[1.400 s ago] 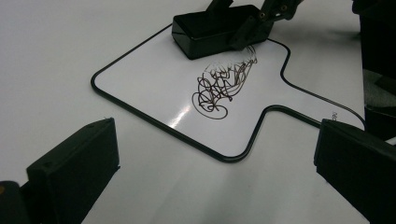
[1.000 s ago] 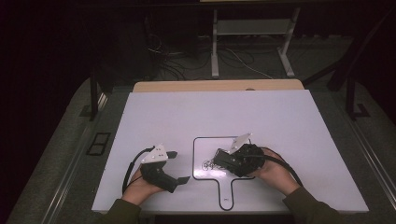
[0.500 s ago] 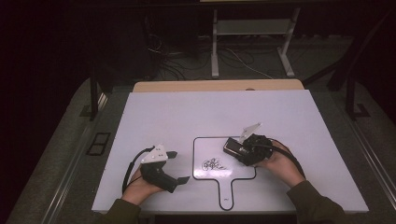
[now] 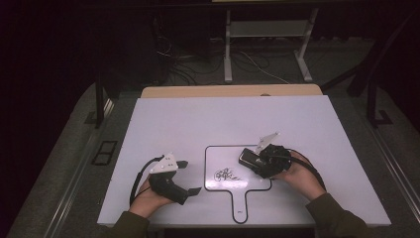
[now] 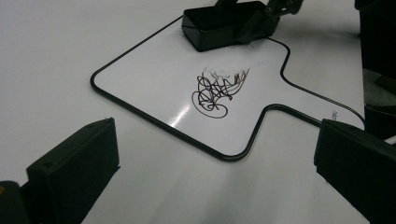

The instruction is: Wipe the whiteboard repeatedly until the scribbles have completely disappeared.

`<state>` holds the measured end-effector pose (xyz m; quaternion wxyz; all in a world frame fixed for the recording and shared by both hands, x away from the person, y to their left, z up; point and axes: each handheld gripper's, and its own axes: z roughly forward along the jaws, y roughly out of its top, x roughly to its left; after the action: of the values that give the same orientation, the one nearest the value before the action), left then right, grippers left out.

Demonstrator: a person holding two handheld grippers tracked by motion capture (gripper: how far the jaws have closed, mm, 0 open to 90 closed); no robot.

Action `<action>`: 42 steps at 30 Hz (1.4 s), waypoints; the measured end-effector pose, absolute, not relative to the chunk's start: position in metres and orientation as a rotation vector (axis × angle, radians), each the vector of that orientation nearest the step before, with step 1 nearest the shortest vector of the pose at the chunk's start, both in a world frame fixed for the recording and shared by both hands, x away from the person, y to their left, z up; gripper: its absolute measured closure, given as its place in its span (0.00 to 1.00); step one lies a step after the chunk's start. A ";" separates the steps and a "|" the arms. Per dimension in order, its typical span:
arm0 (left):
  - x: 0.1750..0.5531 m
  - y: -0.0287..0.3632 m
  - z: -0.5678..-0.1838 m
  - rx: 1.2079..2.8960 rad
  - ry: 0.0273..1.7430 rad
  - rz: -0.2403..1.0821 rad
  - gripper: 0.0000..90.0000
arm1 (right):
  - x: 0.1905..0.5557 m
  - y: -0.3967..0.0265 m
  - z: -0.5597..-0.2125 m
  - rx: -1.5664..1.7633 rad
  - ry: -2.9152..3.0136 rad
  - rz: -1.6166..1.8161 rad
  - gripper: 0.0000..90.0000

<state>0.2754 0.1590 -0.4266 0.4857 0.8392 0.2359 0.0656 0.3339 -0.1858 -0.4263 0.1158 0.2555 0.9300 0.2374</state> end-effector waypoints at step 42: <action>0.275 0.158 -0.425 2.047 0.569 0.162 0.00 | 0.314 -0.155 -0.425 0.598 2.823 0.716 0.43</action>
<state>0.2750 0.1580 -0.4254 0.4841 0.8406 0.2336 0.0664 0.3138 -0.1548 -0.4250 0.0843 0.2004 0.9461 0.2399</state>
